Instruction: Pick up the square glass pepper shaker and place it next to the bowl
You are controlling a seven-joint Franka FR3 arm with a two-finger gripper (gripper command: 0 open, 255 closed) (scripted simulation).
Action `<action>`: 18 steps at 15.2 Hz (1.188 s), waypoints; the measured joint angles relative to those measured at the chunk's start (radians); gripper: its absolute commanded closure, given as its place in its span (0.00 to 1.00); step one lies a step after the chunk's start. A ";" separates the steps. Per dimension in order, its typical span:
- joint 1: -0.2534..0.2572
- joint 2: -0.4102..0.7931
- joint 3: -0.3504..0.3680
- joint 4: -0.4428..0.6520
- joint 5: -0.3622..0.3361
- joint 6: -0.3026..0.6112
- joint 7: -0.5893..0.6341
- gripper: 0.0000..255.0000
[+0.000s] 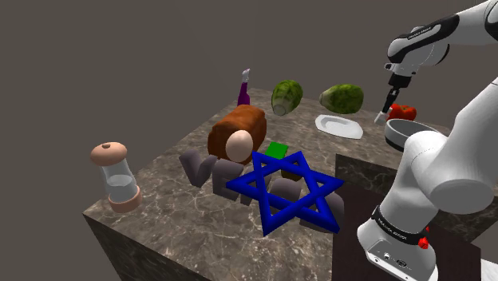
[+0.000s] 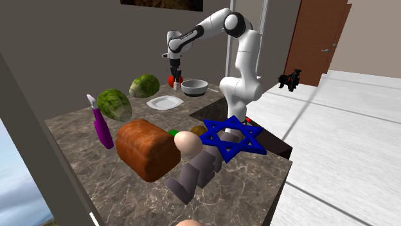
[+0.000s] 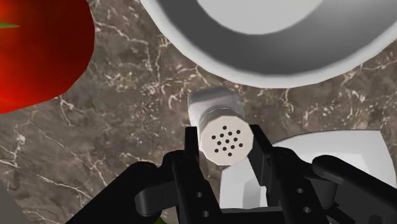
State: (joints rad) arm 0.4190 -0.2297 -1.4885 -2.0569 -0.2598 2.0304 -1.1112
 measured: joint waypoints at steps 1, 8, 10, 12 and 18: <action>0.020 0.003 -0.024 -0.007 0.002 0.013 -0.002 1.00; 0.102 0.003 -0.114 -0.045 -0.007 0.070 0.004 1.00; 0.102 0.003 -0.115 -0.045 -0.008 0.070 0.004 1.00; 0.102 0.003 -0.115 -0.045 -0.008 0.071 0.004 0.00; 0.102 0.003 -0.115 -0.045 -0.008 0.071 0.004 0.00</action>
State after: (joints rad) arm 0.5215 -0.2268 -1.6037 -2.1024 -0.2673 2.1010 -1.1070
